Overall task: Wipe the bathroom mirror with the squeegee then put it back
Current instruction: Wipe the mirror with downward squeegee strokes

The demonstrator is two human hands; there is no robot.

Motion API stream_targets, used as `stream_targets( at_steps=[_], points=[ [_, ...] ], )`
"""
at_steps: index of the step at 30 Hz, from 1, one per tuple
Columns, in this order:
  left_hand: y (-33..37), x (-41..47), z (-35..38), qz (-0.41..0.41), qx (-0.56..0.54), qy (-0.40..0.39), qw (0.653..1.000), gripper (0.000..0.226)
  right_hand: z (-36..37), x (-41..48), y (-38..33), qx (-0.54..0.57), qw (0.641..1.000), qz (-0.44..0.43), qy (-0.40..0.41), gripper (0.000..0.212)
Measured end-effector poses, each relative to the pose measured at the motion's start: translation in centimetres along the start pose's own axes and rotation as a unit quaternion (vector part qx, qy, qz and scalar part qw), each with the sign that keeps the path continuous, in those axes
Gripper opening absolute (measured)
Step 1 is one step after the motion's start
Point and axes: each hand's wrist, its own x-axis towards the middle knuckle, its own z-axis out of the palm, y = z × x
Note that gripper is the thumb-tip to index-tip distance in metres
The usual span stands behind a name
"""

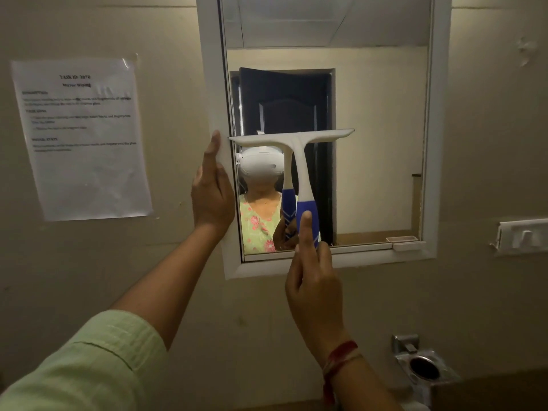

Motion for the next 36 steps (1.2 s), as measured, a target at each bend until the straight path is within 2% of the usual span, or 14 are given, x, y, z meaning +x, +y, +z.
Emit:
stream_targets(
  at_steps=[7, 24, 33, 36],
  points=[
    [0.4, 0.1, -0.3, 0.017, -0.020, -0.012, 1.000, 0.042, -0.3, -2.1, 0.1, 0.006, 1.000, 0.018, -0.016, 0.051],
    [0.2, 0.2, -0.2, 0.005, -0.039, -0.012, 0.999, 0.044, -1.5, -6.7, 0.1, -0.016, 0.997, 0.053, -0.054, 0.062],
    [0.2, 0.3, -0.5, -0.008, -0.020, -0.027, 0.999, 0.044, -3.0, -10.7, -0.1, -0.027, 0.991, 0.090, -0.099, 0.065],
    [0.1, 0.2, -0.4, -0.003, -0.022, -0.029, 0.999, 0.044, -3.5, -12.2, -0.1, -0.018, 0.987, 0.100, -0.125, 0.080]
  ],
)
